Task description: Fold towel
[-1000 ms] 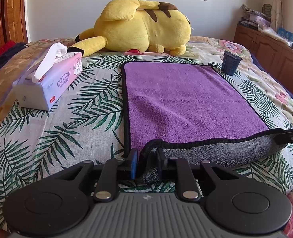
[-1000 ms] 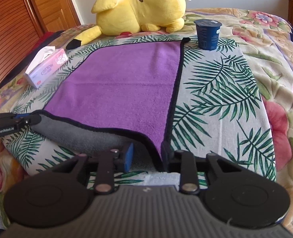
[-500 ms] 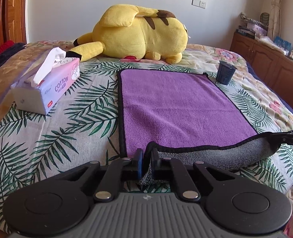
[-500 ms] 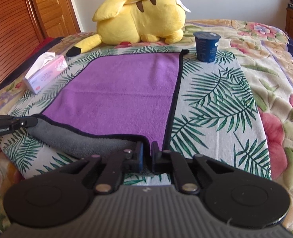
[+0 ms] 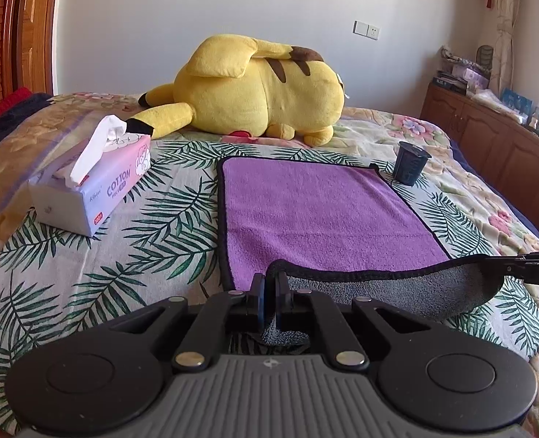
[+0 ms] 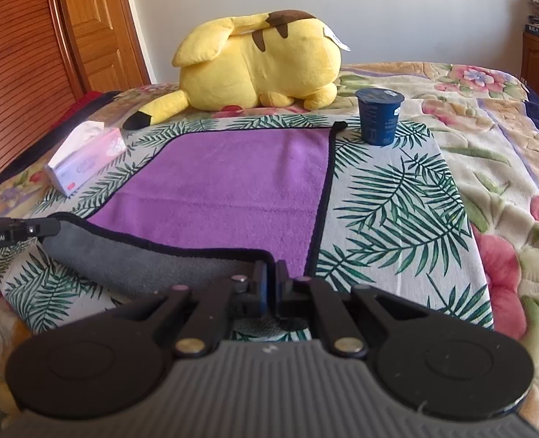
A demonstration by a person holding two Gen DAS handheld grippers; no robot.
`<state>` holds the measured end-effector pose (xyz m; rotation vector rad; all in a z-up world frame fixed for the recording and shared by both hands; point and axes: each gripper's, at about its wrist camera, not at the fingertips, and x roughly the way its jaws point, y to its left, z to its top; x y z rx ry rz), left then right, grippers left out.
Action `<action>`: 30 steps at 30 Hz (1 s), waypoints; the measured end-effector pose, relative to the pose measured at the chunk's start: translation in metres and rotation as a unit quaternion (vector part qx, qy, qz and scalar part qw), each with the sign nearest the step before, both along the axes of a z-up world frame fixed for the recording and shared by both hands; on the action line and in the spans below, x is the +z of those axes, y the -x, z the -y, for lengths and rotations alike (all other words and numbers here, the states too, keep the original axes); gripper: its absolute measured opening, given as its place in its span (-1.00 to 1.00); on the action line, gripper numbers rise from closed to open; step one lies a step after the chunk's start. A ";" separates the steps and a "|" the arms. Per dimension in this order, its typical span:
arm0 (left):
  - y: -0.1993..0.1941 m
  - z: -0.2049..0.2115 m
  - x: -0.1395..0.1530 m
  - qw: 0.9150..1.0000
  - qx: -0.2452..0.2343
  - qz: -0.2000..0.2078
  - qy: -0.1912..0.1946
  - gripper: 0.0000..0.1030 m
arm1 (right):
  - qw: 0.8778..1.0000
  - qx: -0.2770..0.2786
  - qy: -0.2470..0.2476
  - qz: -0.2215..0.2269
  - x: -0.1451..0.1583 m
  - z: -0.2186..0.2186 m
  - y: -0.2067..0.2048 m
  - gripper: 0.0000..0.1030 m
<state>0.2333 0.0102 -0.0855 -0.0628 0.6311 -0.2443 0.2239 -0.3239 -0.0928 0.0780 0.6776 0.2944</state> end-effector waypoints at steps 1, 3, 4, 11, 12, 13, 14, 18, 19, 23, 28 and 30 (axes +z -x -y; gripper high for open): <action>0.000 0.000 0.001 1.000 0.000 0.001 0.001 -1.00 | 1.000 0.000 0.000 0.002 0.000 0.000 0.000 -0.91; 0.000 0.000 0.003 1.000 0.001 0.002 0.005 -1.00 | 1.000 -0.001 -0.002 0.007 0.002 0.000 0.000 -0.91; 0.000 0.000 0.004 1.000 0.001 0.002 0.005 -1.00 | 1.000 -0.001 -0.003 0.010 0.002 0.000 0.000 -0.91; -0.002 0.001 0.010 1.000 0.004 0.012 -0.002 -1.00 | 1.000 0.007 -0.001 0.025 0.005 -0.004 -0.003 -0.92; -0.003 0.001 0.011 1.000 0.003 0.011 -0.004 -1.00 | 1.000 0.008 0.000 0.025 0.004 -0.004 -0.005 -0.92; -0.005 0.001 0.011 1.000 0.003 0.010 -0.005 -1.00 | 1.000 0.009 0.001 0.025 0.004 -0.005 -0.006 -0.92; -0.006 0.001 0.012 1.000 0.002 0.011 -0.005 -1.00 | 1.000 0.011 0.003 0.026 0.004 -0.006 -0.007 -0.92; -0.008 0.003 0.019 1.000 -0.001 0.019 -0.009 -1.00 | 0.999 0.015 0.013 0.033 0.006 -0.010 -0.009 -0.92; -0.008 0.003 0.020 1.000 -0.003 0.021 -0.009 -1.00 | 0.999 0.016 0.014 0.036 0.007 -0.010 -0.010 -0.92; -0.013 0.005 0.028 1.000 -0.006 0.027 -0.009 -1.00 | 0.998 0.016 0.019 0.050 0.014 -0.011 -0.011 -0.92; -0.022 0.007 0.034 0.999 -0.011 0.031 -0.014 -1.00 | 0.997 0.019 0.033 0.063 0.022 -0.011 -0.017 -0.92; -0.027 0.007 0.036 0.999 -0.014 0.033 -0.018 -1.00 | 0.997 0.018 0.035 0.068 0.026 -0.010 -0.020 -0.92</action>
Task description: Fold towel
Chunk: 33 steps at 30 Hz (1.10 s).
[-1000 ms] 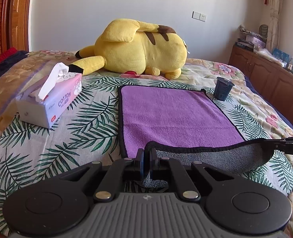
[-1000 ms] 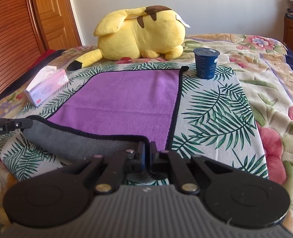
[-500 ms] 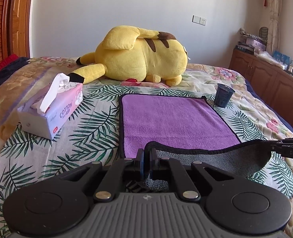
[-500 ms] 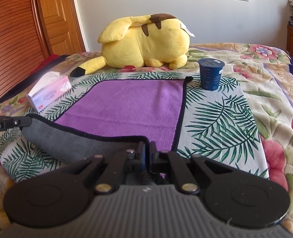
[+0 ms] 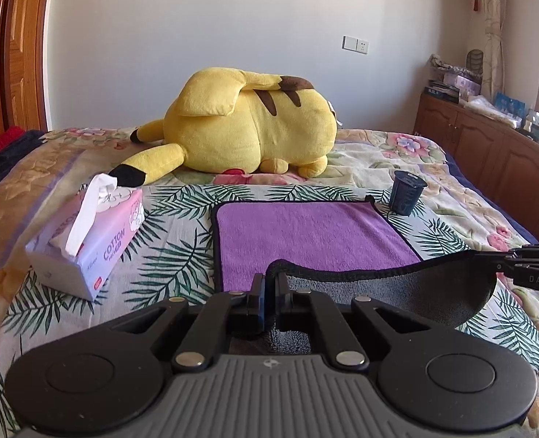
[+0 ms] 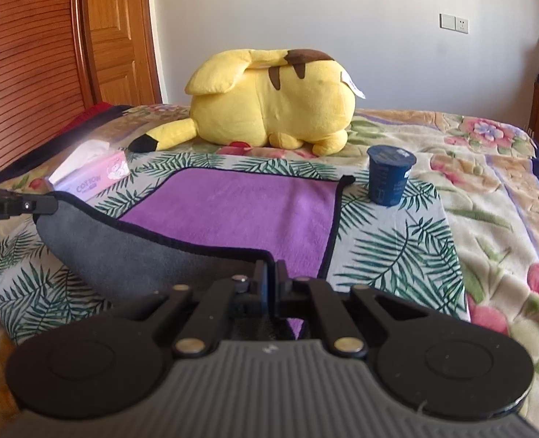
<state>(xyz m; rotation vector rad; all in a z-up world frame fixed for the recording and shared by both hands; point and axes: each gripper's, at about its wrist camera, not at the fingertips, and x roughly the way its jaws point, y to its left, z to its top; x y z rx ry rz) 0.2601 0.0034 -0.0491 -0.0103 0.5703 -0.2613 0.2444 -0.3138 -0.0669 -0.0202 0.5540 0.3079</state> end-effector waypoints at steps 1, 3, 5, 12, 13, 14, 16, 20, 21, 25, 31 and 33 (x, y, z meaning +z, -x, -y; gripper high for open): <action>-0.002 0.000 0.001 1.000 -0.001 0.001 -0.001 -1.00 | 1.000 0.000 0.000 0.003 0.002 0.000 -0.001 -0.92; -0.007 0.000 0.005 1.000 -0.007 0.007 -0.009 -1.00 | 1.000 0.000 0.003 0.008 0.006 0.001 -0.005 -0.92; -0.013 -0.001 0.008 1.000 -0.010 0.011 -0.013 -1.00 | 1.000 0.002 0.008 0.014 0.011 0.000 -0.009 -0.92; -0.033 -0.003 0.021 1.000 -0.017 0.018 -0.016 -1.00 | 0.999 0.014 0.023 0.042 0.023 -0.003 -0.024 -0.92; -0.035 -0.003 0.022 0.999 -0.018 0.020 -0.017 -1.00 | 0.998 0.015 0.027 0.047 0.024 -0.004 -0.027 -0.92; -0.038 -0.002 0.024 0.999 -0.019 0.023 -0.019 -1.00 | 0.998 0.017 0.031 0.051 0.026 -0.005 -0.030 -0.92; -0.045 0.000 0.028 0.999 -0.022 0.029 -0.025 -1.00 | 0.997 0.020 0.038 0.062 0.030 -0.007 -0.035 -0.92; -0.060 0.002 0.030 0.999 -0.015 0.038 -0.036 -1.00 | 0.995 0.021 0.049 0.080 0.039 -0.009 -0.050 -0.92; -0.064 0.002 0.030 0.999 -0.012 0.039 -0.033 -1.00 | 0.995 0.021 0.051 0.083 0.041 -0.009 -0.054 -0.92; -0.078 0.002 0.032 0.999 -0.003 0.042 -0.032 -1.00 | 0.993 0.023 0.062 0.094 0.046 -0.011 -0.068 -0.92; -0.093 0.006 0.037 0.998 0.000 0.048 -0.040 -1.00 | 0.993 0.022 0.068 0.099 0.048 -0.013 -0.086 -0.92; -0.096 0.007 0.039 0.998 0.001 0.053 -0.041 -1.00 | 0.992 0.025 0.071 0.100 0.049 -0.014 -0.091 -0.92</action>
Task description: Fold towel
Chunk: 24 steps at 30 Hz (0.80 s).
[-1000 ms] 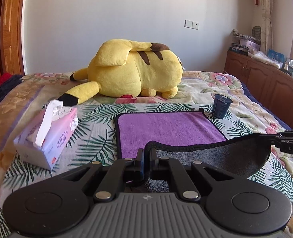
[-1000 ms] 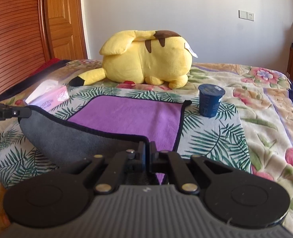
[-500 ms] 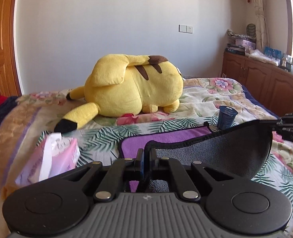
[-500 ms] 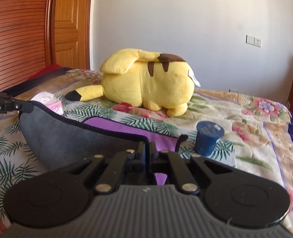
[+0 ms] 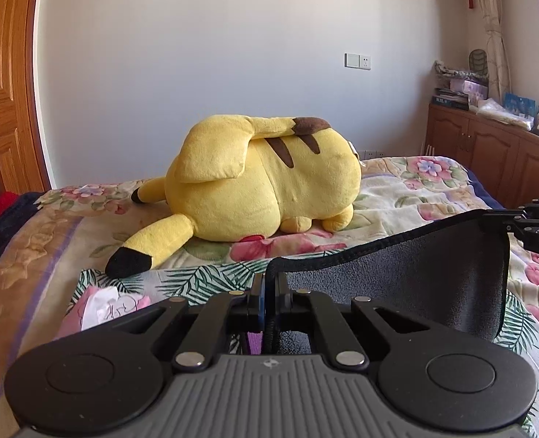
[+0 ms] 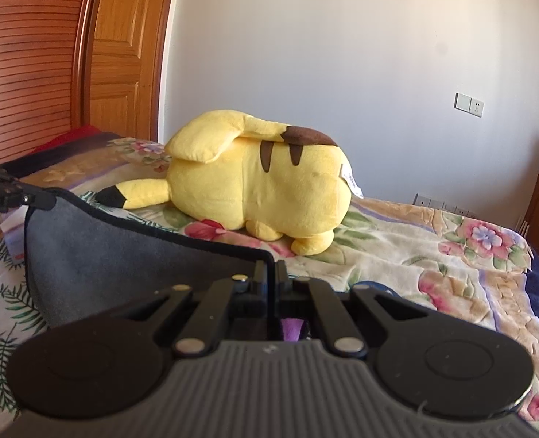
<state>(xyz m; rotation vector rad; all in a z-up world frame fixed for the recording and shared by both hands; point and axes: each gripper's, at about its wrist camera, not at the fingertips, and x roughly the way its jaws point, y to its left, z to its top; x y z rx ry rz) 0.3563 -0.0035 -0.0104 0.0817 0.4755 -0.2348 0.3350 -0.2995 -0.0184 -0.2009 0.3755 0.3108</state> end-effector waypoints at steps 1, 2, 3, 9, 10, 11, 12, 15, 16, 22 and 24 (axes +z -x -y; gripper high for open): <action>-0.002 0.000 0.001 1.000 -0.001 0.002 -0.001 -1.00 | 1.000 0.002 0.004 0.000 0.000 -0.001 -0.002 -0.93; -0.004 0.001 0.001 1.000 -0.001 0.004 -0.002 -1.00 | 1.000 0.002 0.008 0.001 0.000 -0.001 -0.005 -0.93; -0.006 0.001 0.002 1.000 0.001 0.005 -0.001 -1.00 | 1.000 -0.001 0.009 0.002 -0.001 -0.001 -0.007 -0.93; -0.024 0.004 -0.002 1.000 0.012 0.007 -0.006 -1.00 | 1.000 -0.016 -0.004 0.004 -0.008 0.006 -0.024 -0.93; -0.027 0.004 -0.003 1.000 0.014 0.006 -0.006 -1.00 | 1.000 -0.018 -0.006 0.004 -0.010 0.006 -0.027 -0.93; -0.030 0.005 -0.005 1.000 0.014 0.003 -0.007 -1.00 | 1.000 -0.020 -0.005 0.004 -0.012 0.006 -0.030 -0.93; -0.033 0.005 -0.006 1.000 0.014 0.002 -0.008 -1.00 | 1.000 -0.021 -0.004 0.004 -0.013 0.006 -0.034 -0.93; -0.044 0.006 -0.011 1.000 0.018 0.002 -0.013 -1.00 | 1.000 -0.021 0.005 0.009 -0.018 0.003 -0.042 -0.93; -0.047 0.005 -0.012 1.000 0.020 0.000 -0.013 -1.00 | 1.000 -0.020 0.007 0.010 -0.018 0.002 -0.045 -0.93; -0.065 0.005 -0.026 1.000 0.024 0.000 -0.019 -1.00 | 1.000 -0.015 0.006 0.012 -0.029 0.000 -0.058 -0.93; -0.072 0.006 -0.034 0.999 0.025 -0.003 -0.026 -1.00 | 1.000 -0.014 -0.006 0.004 -0.037 0.002 -0.063 -0.93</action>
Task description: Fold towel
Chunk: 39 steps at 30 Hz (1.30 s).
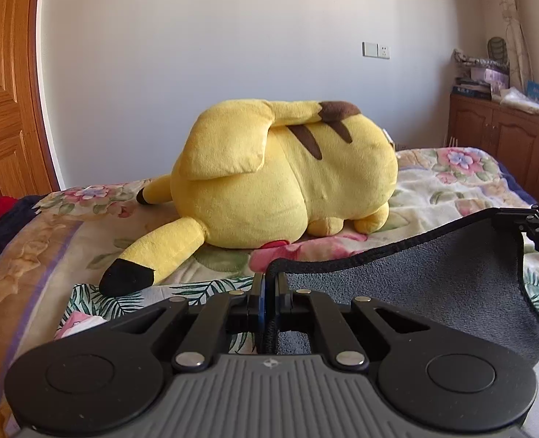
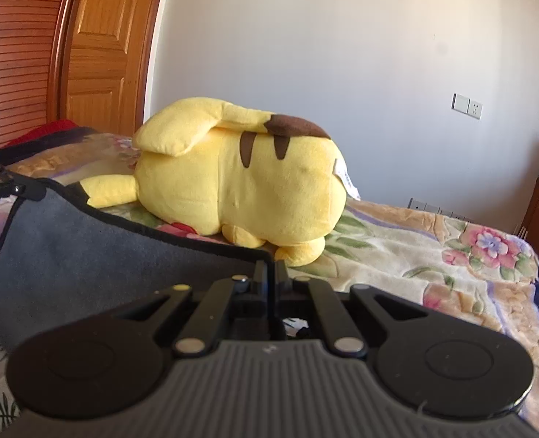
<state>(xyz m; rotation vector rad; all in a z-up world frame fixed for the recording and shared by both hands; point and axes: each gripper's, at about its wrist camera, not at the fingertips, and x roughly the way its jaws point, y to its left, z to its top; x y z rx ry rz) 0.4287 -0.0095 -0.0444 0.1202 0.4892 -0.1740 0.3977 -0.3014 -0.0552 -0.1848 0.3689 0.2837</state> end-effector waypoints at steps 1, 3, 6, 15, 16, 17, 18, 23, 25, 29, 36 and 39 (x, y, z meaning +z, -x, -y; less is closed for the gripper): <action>-0.004 0.000 -0.005 1.000 0.001 -0.003 -0.001 -1.00 | 1.000 -0.002 -0.004 -0.005 -0.004 0.001 -0.003 -0.93; -0.013 -0.001 -0.015 1.000 0.005 -0.011 -0.003 -1.00 | 1.000 -0.006 -0.004 -0.010 -0.012 0.001 -0.008 -0.93; -0.021 -0.003 -0.028 1.000 0.009 -0.024 0.003 -1.00 | 1.000 -0.008 0.004 -0.016 -0.022 0.000 -0.012 -0.93; -0.034 0.003 -0.054 0.999 0.013 -0.036 -0.027 -1.00 | 0.999 -0.009 0.022 -0.044 -0.047 -0.003 -0.024 -0.92; -0.036 0.005 -0.056 0.999 0.012 -0.039 -0.030 -1.00 | 0.999 -0.009 0.024 -0.045 -0.048 -0.003 -0.024 -0.92; -0.037 0.005 -0.058 0.999 0.012 -0.038 -0.030 -1.00 | 0.999 -0.008 0.025 -0.046 -0.049 -0.003 -0.025 -0.92; -0.038 0.005 -0.059 0.999 0.013 -0.039 -0.029 -1.00 | 0.998 -0.007 0.026 -0.049 -0.050 -0.004 -0.026 -0.92; -0.044 0.009 -0.066 0.998 0.016 -0.048 -0.039 -1.00 | 0.998 -0.006 0.027 -0.056 -0.054 -0.006 -0.029 -0.92; -0.045 0.009 -0.066 0.998 0.018 -0.051 -0.036 -1.00 | 0.998 -0.007 0.024 -0.059 -0.054 -0.007 -0.029 -0.90; -0.044 0.009 -0.063 0.998 0.024 -0.053 -0.032 -1.00 | 0.998 -0.008 0.025 -0.063 -0.054 -0.008 -0.027 -0.72; -0.032 0.013 -0.050 0.998 0.023 -0.044 -0.026 -0.67 | 0.998 -0.014 0.017 -0.067 -0.044 -0.004 -0.017 -0.30; -0.025 0.016 -0.041 0.999 0.022 -0.044 -0.022 -0.50 | 0.998 -0.009 0.011 -0.064 -0.034 -0.004 -0.009 -0.01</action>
